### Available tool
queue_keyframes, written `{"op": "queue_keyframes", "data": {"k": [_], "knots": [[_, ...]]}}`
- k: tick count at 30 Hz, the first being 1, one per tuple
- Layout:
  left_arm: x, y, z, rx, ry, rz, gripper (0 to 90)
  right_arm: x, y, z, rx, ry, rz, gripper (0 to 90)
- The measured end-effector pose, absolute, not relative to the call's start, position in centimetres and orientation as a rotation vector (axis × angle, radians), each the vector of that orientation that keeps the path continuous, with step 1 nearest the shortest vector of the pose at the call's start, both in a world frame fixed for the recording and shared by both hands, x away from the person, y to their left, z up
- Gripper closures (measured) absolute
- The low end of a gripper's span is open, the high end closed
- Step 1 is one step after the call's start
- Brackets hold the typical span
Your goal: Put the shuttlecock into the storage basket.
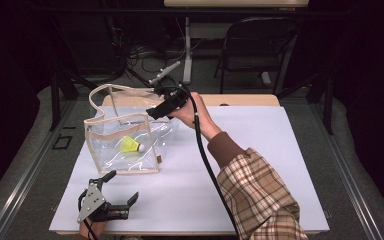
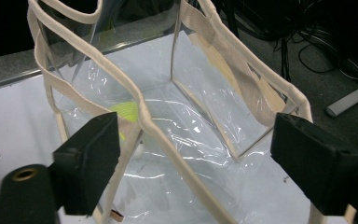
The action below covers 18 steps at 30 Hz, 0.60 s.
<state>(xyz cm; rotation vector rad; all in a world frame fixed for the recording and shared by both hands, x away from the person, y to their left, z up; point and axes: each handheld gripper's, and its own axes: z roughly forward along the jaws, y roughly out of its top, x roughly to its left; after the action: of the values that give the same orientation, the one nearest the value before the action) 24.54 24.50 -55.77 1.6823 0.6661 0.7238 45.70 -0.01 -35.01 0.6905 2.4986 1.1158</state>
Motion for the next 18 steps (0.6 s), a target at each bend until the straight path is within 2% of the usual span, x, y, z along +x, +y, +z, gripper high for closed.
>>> {"op": "queue_keyframes", "data": {"k": [13, 18], "knots": [[24.3, 24.7, -55.8, 1.683, 0.67, 0.73, 0.7, 44.9, -2.5, -35.0, 0.718, 2.475, 1.142, 1.0], [24.2, 24.8, -55.8, 1.683, 0.674, 0.73, 0.7, 44.4, -3.5, -35.1, 0.714, 2.467, 1.155, 0.0]]}}
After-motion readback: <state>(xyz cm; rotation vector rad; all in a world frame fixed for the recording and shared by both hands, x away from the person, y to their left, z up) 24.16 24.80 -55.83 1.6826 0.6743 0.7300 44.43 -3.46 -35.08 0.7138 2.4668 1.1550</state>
